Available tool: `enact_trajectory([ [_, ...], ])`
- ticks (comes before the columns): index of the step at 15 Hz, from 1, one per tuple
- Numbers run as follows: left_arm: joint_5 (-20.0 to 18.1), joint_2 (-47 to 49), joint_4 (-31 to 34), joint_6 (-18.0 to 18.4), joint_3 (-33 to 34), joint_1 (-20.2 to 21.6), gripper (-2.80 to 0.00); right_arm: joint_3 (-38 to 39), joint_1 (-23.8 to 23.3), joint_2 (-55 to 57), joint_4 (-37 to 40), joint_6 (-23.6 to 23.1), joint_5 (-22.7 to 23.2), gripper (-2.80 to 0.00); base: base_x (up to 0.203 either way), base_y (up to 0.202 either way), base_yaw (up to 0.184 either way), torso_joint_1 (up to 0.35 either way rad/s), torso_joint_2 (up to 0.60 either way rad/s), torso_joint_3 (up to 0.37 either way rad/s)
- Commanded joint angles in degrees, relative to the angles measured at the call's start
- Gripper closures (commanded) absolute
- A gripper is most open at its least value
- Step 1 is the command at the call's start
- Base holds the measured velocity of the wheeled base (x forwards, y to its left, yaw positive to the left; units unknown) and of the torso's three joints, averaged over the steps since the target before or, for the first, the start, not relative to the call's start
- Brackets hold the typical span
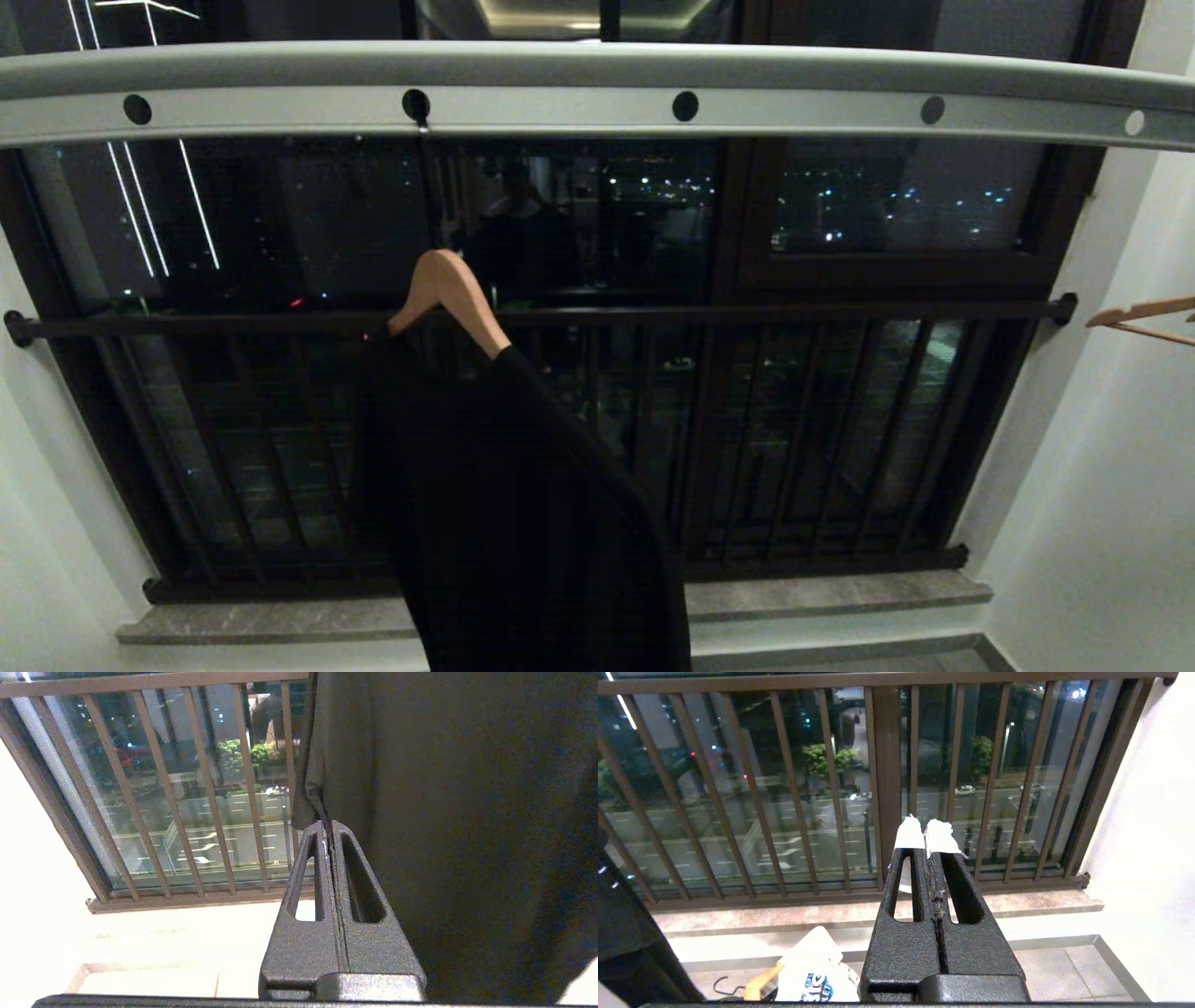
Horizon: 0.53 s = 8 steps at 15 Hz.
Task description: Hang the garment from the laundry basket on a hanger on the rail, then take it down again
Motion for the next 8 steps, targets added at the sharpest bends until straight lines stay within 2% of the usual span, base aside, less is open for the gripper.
enact_trajectory([
  [1, 0.0, 0.0, 0.0, 0.0, 0.1, 0.0, 0.00, 0.0, 0.0, 0.0, 0.0, 0.0, 0.0, 0.00, 0.000, 0.000, 0.000, -0.094, 0.22, 0.119],
  [8, 0.0, 0.0, 0.0, 0.0, 0.1, 0.0, 0.00, 0.0, 0.0, 0.0, 0.0, 0.0, 0.0, 0.00, 0.000, 0.000, 0.000, -0.119, 0.28, 0.155],
])
